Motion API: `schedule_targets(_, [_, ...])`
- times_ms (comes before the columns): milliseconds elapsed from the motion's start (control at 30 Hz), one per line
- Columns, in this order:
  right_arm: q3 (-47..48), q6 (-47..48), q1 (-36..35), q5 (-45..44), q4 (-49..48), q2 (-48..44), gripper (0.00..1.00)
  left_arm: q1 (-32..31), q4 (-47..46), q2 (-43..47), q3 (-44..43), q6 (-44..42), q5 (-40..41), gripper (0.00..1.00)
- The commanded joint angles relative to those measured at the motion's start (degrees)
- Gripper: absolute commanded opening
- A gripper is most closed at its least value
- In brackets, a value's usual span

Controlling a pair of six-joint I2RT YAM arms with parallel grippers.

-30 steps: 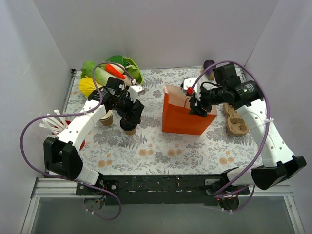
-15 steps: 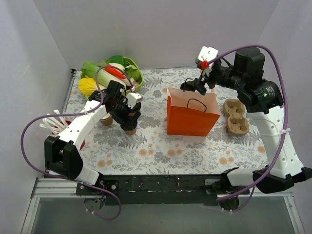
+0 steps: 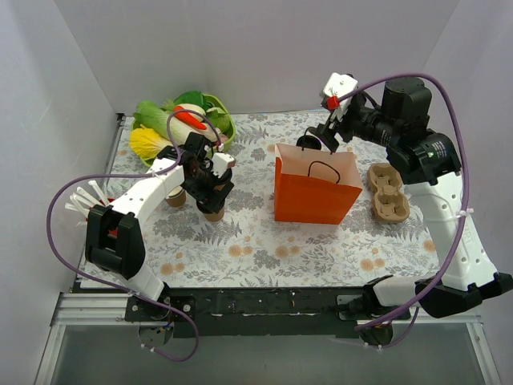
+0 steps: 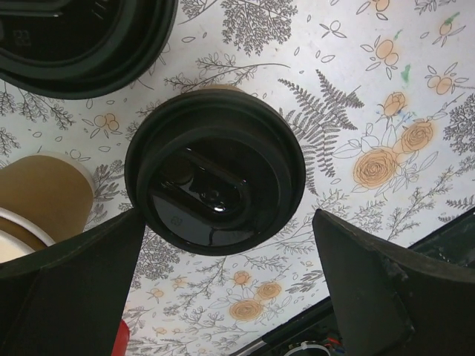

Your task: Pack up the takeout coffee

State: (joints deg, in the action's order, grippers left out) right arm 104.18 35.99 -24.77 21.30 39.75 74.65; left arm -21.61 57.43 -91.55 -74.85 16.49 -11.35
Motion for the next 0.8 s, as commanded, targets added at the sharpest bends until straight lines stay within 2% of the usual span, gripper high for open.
schedule_targets(0, [-0.12,-0.13,-0.1,-0.73,-2.22,-0.21,0.85,-0.28,-2.06,0.23,-1.53,2.23,0.46,0.98])
schedule_targets(367, [-1.17,-0.04,-0.1,-1.0,-1.95,-0.3,0.85,-0.28,-1.8,-1.26,-5.13,3.72,0.55,0.98])
schedule_targets(767, [-2.84,0.05,-0.1,-1.09,-3.01,-0.91,0.85,-0.19,0.49,-2.06,-5.22,4.78,0.63,0.93])
